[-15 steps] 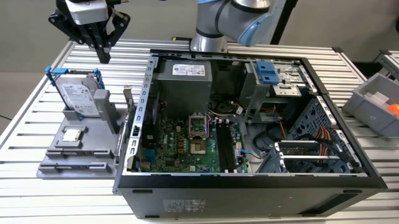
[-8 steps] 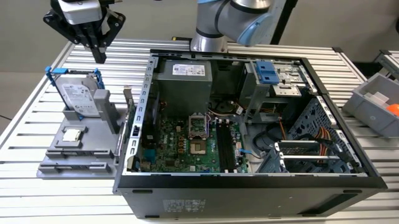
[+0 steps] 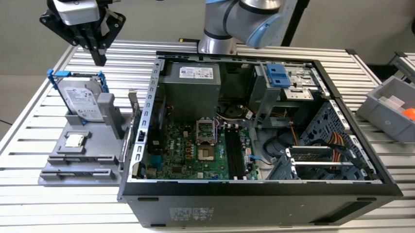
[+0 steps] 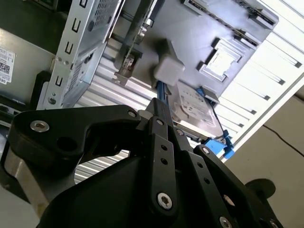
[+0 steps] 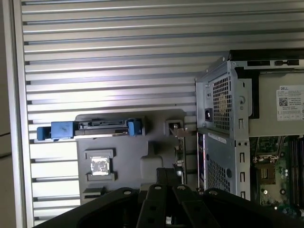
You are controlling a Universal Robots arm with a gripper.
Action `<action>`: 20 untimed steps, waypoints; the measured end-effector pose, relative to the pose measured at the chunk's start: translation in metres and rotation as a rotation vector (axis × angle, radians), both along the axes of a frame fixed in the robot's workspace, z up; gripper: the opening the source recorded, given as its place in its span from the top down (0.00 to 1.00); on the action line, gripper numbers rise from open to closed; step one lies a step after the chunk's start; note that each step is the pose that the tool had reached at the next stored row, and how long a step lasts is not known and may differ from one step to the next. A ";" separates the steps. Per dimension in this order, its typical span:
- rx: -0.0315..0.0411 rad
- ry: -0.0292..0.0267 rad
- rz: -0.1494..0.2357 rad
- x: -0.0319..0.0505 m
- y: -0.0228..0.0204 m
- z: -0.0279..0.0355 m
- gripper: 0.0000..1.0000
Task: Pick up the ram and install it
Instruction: 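Reach for the ram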
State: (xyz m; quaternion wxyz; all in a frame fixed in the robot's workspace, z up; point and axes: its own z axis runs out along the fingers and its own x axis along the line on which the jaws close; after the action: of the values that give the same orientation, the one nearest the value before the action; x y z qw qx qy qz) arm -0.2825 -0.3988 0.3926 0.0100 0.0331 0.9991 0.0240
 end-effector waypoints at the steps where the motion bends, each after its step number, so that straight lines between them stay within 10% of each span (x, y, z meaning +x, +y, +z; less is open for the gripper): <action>1: 0.0000 0.0000 0.000 -0.0010 0.0000 0.0000 1.00; 20: 0.0000 0.0000 0.001 -0.0189 0.0000 0.0000 1.00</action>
State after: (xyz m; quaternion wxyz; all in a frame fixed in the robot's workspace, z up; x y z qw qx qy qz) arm -0.3013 -0.3988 0.3926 0.0100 0.0328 0.9991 0.0241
